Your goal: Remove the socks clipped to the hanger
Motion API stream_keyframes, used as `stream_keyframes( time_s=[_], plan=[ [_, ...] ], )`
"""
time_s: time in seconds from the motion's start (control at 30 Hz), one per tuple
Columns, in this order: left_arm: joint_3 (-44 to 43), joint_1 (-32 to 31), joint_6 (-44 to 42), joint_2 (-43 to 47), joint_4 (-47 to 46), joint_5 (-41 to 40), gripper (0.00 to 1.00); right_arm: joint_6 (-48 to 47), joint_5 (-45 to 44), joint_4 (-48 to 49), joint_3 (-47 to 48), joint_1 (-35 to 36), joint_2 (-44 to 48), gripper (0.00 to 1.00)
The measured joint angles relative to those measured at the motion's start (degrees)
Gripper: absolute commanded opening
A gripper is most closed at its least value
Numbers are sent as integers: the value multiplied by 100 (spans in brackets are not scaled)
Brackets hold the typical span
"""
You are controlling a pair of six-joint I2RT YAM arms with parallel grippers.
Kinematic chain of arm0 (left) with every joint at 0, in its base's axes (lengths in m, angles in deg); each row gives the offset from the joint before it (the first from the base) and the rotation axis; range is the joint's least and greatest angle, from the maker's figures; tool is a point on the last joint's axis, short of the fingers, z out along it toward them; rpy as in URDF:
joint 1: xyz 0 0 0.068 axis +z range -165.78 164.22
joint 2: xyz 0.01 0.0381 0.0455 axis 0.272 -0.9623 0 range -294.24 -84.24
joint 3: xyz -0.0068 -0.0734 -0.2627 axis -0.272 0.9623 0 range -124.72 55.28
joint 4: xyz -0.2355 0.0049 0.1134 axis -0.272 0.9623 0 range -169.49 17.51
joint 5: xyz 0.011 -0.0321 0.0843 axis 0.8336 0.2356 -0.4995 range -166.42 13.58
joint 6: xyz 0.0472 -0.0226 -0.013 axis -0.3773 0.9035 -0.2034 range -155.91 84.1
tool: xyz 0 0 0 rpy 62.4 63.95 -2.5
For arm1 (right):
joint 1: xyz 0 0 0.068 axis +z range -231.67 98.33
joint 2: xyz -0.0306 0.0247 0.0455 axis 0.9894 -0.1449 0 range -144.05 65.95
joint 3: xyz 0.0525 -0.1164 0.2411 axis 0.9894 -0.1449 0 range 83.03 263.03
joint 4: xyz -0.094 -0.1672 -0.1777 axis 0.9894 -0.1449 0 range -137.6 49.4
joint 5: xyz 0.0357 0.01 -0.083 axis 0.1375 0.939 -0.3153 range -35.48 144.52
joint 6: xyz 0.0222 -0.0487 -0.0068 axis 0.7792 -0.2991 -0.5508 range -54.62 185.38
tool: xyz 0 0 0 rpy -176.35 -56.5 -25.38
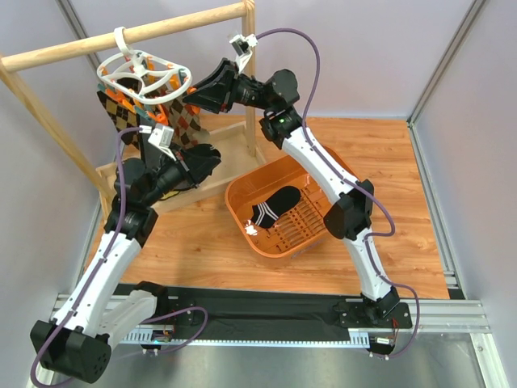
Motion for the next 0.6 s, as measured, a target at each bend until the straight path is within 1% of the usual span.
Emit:
stream_keyframes(
  time_s=[0.03,0.07,0.1,0.17,0.2,0.27,0.37,0.47,0.6],
  plan=[
    [33,0,44,0,-22,46,0,0,-42,4,-94,0,46,27],
    [76,0,96,0,-57,90,0,0,-83,2,-238,0,122,35],
    [125,0,162,0,-90,138,0,0,-116,9,-380,-2,197,59],
    [234,0,269,2,-142,210,0,63,-173,52,-577,-13,291,75],
    [286,0,321,7,-149,238,0,109,-188,96,-673,-26,330,88],
    [350,0,365,9,-122,278,0,234,-197,197,-791,-52,365,99],
    [363,-15,404,11,-111,297,0,549,-184,490,-1141,-127,496,100],
    [363,-210,402,9,-90,216,0,807,-136,778,-1801,-240,800,100],
    [310,-881,267,-68,70,-103,0,837,-101,782,-2951,-415,1480,100]
  ],
)
